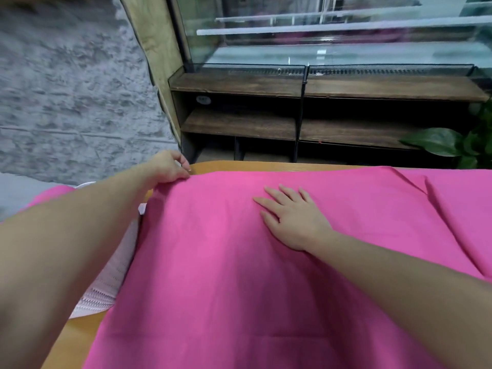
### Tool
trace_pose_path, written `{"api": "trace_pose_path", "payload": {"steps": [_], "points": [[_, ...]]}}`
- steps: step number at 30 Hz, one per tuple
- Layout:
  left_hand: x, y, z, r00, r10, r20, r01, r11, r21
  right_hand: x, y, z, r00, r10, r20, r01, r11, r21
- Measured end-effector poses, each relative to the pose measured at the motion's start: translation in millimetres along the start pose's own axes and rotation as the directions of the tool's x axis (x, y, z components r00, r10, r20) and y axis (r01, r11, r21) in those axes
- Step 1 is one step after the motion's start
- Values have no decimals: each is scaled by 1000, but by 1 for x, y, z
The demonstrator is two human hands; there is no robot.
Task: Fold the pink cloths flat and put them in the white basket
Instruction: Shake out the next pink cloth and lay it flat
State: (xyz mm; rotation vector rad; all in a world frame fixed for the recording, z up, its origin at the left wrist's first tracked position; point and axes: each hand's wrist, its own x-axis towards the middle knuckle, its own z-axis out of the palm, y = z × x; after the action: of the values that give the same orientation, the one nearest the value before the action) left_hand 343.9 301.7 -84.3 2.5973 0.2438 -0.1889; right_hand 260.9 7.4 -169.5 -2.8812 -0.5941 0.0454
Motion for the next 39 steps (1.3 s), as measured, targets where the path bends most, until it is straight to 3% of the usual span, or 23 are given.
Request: {"api": "trace_pose_path", "payload": {"steps": [2, 4, 7, 9, 18, 22, 26, 29, 31, 33, 36, 39], "points": [[1, -4, -10, 961, -85, 264, 110, 990, -83, 1, -1, 1, 1000, 7, -6, -7, 1000, -14], [2, -11, -16, 930, -121, 347, 153, 986, -66, 2, -2, 1, 1000, 12, -6, -12, 1000, -18], [7, -14, -16, 992, -95, 81, 87, 992, 96, 2, -3, 2, 1000, 11, -13, -11, 1000, -15], [7, -13, -10, 998, -43, -51, 53, 975, 217, 2, -3, 1, 1000, 11, -14, -11, 1000, -23], [20, -33, 12, 987, 0, -162, 37, 973, 226, 2, -3, 2, 1000, 15, -12, -16, 1000, -26], [-6, -12, 27, 941, 191, -280, -133, 968, 213, 2, 0, 1, 999, 25, 28, -24, 999, -35], [-68, 7, 66, 919, 344, -196, -311, 934, 178, 4, -2, -2, 997, 36, 64, -33, 998, -47], [-119, 0, 90, 913, 384, -137, -346, 908, 237, 8, -4, -8, 988, 43, 149, -35, 998, -59], [-152, -9, 98, 934, 340, -105, -294, 904, 309, 8, -6, -13, 977, 68, 203, -46, 993, -113], [-185, -19, 102, 961, 265, -74, -218, 897, 384, 1, -14, -17, 981, 93, 169, -70, 988, -136], [-225, -32, 105, 983, 174, -61, -126, 875, 468, -27, -47, -21, 996, 62, 70, -59, 997, -51], [-249, -41, 106, 995, 79, -68, -40, 888, 458, -69, -90, -22, 992, 20, 128, -24, 999, 33]]}}
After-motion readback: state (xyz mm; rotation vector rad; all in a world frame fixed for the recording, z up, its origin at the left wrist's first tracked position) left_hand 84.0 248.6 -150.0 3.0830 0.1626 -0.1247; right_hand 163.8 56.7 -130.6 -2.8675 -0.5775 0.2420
